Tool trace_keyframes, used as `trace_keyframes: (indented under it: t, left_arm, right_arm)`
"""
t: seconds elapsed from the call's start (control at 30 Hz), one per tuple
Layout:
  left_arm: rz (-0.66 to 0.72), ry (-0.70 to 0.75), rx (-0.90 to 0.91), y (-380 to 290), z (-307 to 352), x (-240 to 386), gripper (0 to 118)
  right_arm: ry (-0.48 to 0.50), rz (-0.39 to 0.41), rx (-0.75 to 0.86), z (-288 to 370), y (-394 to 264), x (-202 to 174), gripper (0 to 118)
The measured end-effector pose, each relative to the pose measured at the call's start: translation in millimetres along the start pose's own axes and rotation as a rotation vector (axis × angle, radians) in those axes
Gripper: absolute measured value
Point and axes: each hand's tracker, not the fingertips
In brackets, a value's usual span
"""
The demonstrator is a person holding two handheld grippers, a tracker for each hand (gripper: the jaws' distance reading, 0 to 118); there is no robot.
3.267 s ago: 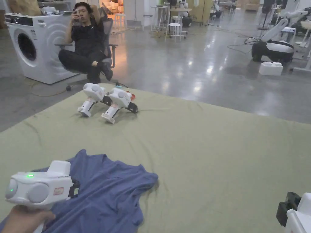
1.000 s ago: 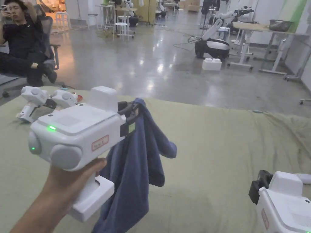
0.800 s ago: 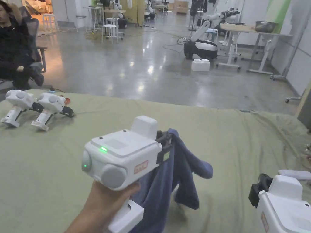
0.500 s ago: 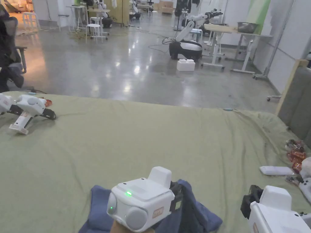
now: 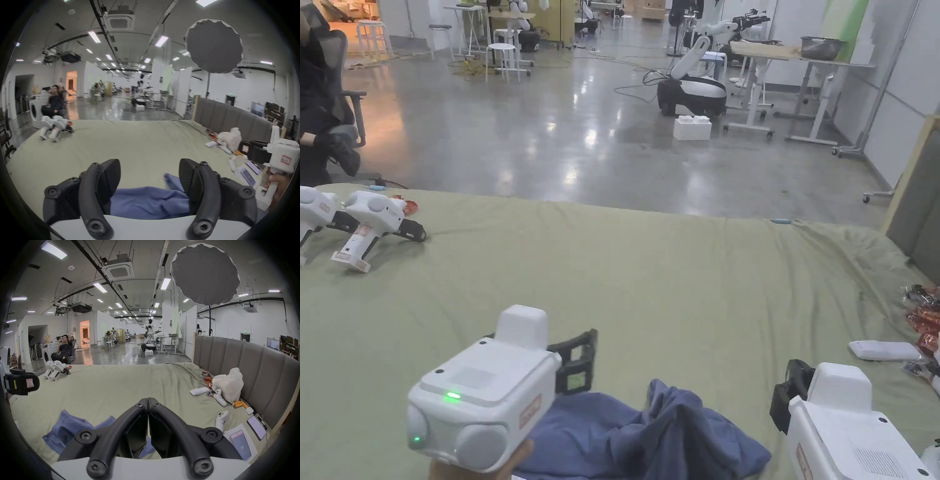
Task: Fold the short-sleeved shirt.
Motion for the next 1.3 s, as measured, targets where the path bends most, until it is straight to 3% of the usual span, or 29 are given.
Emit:
trace_keyframes:
  t: [0.17,0.23,0.37,0.6,0.77,1.03,1.1,1.23,1.3]
  left_arm:
    - [0.039,0.082,0.058,7,14,-27,31]
    - [0.04,0.103,0.063,9,17,-33,4]
    - [0.024,0.15,0.053,11,23,-38,0]
    - [0.055,0.179,-0.013,-10,12,-54,0]
    - [0.124,0.207,-0.205,-31,-32,-90,0]
    - [0.261,0.131,-0.488,-48,-101,-126,1]
    - [0.254,0.131,-0.484,-46,-112,-122,12]
    - [0.324,0.118,-0.555,-48,-142,-121,50]
    - [0.327,0.121,-0.6,-52,-155,-116,53]
  right_arm:
    - [0.03,-0.01,0.05,1,15,-21,0]
    - [0.039,-0.011,0.068,3,23,-28,0]
    - [0.044,-0.004,0.097,6,32,-36,0]
    - [0.052,-0.01,0.106,5,34,-39,0]
    - [0.054,0.009,0.065,-4,23,-36,0]
    - [0.03,0.0,-0.026,-25,-2,-21,0]
    - [0.024,0.005,-0.045,-30,-7,-19,0]
    - [0.011,0.007,-0.079,-39,-15,-12,0]
    - [0.004,0.009,-0.093,-43,-19,-8,0]
